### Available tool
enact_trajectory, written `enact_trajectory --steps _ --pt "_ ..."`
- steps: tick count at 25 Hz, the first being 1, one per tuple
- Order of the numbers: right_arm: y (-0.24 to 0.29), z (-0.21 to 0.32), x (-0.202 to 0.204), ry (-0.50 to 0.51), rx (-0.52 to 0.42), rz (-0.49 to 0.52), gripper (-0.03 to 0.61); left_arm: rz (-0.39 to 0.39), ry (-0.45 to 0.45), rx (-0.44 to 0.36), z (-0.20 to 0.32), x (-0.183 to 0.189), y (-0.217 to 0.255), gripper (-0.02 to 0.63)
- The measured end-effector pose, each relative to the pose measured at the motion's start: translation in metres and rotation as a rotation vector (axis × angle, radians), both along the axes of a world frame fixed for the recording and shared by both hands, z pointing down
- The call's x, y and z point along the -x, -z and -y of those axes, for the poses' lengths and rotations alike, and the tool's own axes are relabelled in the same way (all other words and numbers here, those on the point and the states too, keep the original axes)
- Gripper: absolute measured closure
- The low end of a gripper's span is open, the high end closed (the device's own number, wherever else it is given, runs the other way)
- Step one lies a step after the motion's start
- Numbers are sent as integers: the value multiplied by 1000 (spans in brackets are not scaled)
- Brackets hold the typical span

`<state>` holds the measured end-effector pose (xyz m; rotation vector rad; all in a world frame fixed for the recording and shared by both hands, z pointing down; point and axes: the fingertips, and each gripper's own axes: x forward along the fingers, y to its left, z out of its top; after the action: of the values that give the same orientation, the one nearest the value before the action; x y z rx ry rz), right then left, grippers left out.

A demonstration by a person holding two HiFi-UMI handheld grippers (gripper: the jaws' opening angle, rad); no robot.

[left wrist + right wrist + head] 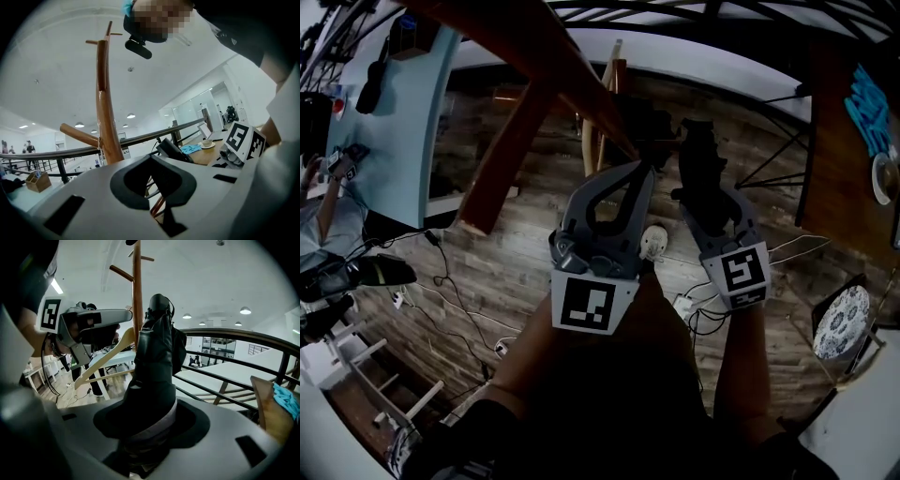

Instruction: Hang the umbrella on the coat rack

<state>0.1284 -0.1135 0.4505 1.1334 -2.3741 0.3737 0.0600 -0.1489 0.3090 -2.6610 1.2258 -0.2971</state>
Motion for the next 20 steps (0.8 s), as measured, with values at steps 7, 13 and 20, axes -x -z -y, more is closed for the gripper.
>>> enact_trajectory --steps 7,13,20 --pt "-28 -12 1 17 70 28 339 3 -8 16 -8 -5 -10 603" --pt "-56 -21 5 22 135 44 339 -4 -7 37 -12 -11 -19 603" --pt "-76 -28 9 34 193 50 339 -1 -16 50 -17 -12 -28 603"
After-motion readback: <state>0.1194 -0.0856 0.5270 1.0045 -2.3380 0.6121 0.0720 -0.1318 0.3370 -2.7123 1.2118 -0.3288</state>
